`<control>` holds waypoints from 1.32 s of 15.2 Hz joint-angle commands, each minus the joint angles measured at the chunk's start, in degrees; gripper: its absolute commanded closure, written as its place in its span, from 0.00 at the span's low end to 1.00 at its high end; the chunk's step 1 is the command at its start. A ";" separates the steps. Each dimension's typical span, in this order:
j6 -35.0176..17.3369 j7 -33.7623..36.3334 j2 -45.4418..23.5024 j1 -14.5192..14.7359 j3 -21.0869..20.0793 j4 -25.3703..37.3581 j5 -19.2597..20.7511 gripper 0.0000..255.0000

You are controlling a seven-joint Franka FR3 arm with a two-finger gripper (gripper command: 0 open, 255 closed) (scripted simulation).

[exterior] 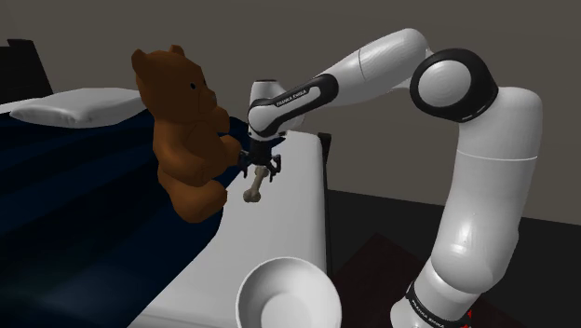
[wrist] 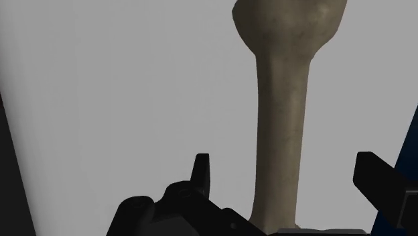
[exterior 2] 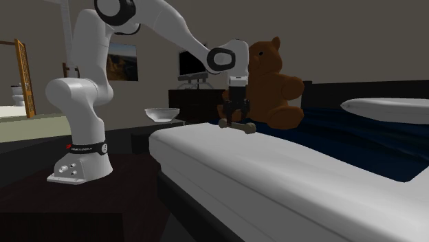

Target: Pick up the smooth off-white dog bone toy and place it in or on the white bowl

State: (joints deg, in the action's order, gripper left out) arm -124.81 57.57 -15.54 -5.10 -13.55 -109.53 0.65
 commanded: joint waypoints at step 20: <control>-0.99 0.25 -0.61 0.15 0.01 -0.37 0.18 1.00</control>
State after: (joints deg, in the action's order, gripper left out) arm -126.16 57.82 -16.39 -4.95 -13.51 -110.04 0.89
